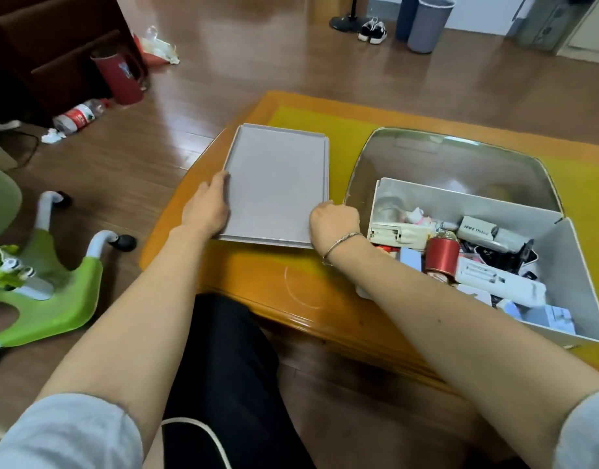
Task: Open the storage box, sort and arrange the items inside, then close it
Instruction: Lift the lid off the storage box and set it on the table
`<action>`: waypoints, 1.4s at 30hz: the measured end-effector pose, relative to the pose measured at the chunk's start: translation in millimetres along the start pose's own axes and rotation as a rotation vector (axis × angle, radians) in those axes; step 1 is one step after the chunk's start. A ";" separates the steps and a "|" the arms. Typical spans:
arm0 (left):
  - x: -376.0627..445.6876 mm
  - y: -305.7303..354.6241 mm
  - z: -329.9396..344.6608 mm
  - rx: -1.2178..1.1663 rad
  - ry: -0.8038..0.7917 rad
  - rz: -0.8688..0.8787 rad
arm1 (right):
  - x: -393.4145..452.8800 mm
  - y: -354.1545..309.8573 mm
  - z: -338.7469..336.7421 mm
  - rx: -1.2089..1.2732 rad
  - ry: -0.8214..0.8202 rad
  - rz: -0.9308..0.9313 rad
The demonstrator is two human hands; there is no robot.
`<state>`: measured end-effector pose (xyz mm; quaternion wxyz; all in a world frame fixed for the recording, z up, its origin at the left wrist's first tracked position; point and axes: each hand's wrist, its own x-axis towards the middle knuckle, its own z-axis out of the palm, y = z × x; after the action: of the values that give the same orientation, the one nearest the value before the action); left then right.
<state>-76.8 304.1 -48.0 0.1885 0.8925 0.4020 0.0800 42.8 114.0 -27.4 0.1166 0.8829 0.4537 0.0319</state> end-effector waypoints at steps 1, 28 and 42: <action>-0.4 -3.2 3.8 -0.003 -0.011 0.000 | 0.8 -4.5 3.6 -0.018 -0.011 -0.006; -34.2 77.1 65.9 0.246 -0.494 -0.216 | -13.5 -9.7 27.7 0.135 -0.437 -0.016; -26.9 53.2 64.0 0.285 -0.475 -0.040 | -36.1 -5.0 17.8 0.081 -0.237 -0.098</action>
<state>-39.3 234.4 -85.1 0.1515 0.8957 0.3711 -0.1924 20.6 84.5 -44.1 0.1351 0.8611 0.4805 -0.0966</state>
